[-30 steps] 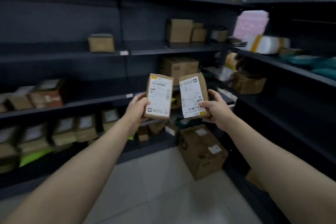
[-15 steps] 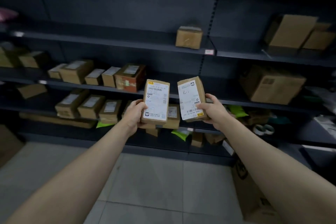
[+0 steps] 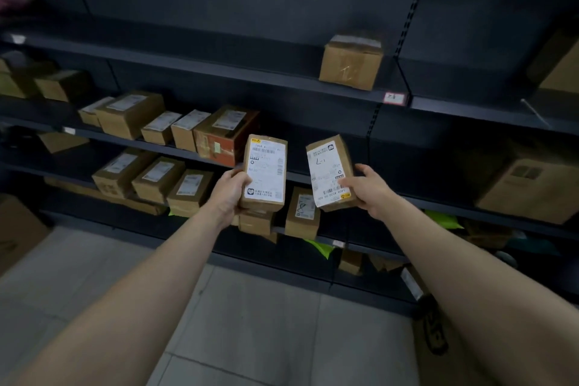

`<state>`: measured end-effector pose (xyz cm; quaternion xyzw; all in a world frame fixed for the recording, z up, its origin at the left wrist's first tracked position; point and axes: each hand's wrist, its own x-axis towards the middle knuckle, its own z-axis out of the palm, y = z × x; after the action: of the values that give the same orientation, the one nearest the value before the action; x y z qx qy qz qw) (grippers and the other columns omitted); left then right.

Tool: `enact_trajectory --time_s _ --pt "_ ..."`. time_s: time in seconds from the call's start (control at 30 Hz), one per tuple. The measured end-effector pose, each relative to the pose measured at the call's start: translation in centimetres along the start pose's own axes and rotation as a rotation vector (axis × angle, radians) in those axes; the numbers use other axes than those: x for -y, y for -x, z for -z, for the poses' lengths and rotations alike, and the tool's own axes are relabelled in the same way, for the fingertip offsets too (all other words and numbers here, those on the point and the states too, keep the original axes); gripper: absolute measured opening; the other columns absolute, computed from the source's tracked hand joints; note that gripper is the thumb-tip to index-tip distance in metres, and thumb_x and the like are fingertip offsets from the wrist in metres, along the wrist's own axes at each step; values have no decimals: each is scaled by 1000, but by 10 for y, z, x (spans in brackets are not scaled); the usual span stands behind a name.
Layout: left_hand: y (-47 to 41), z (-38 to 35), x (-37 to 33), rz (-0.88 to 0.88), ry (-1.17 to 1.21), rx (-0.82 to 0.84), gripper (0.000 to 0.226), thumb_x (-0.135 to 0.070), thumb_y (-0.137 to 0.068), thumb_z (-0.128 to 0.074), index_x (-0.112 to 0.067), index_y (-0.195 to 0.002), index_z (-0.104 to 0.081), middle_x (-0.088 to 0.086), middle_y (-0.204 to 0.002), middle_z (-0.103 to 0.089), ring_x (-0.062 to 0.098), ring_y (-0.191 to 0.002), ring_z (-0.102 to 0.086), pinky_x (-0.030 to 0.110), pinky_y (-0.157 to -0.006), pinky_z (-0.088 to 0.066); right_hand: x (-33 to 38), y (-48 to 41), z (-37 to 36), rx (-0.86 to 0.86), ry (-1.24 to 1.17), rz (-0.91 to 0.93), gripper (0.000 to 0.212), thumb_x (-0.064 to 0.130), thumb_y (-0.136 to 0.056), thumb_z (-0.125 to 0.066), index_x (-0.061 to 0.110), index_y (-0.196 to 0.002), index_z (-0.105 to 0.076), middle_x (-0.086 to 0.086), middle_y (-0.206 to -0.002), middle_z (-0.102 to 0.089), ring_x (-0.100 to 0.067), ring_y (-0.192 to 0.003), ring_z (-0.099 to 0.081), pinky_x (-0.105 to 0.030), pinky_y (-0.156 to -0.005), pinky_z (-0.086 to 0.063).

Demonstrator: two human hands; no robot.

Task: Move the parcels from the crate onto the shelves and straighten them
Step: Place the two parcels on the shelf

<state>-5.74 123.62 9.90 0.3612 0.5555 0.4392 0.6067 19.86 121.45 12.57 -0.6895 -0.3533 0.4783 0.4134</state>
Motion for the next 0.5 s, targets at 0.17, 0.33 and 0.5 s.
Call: enact_trajectory --time_s 0.17,0.33,0.5 --pt "-72 3 -14 35 -21 3 38 -15 -91 -47 -15 -129 -47 9 -100 -67 23 -87 -64 38 -72 -53 16 -63 -26 8 -18 -30 71 9 -89 -65 20 -148 -28 -12 -127 -61 -20 -88 -66 -29 -58 -51" --pt "-154 8 -34 100 -69 63 39 -17 -94 -47 -15 -132 -46 6 -101 -65 17 -82 -61 31 -63 -49 33 -129 -63 -50 -69 -94 72 4 -86 -67 16 -146 -30 -14 -129 -59 -32 -104 -65 -49 -82 -56" --pt "-228 10 -49 176 -199 169 40 -21 -97 -45 -14 -136 -43 6 -109 -62 17 -83 -60 30 -63 -46 46 -182 -99 -96 -152 -130 74 1 -84 -68 6 -147 -28 -19 -128 -59 -32 -104 -64 -43 -79 -56"
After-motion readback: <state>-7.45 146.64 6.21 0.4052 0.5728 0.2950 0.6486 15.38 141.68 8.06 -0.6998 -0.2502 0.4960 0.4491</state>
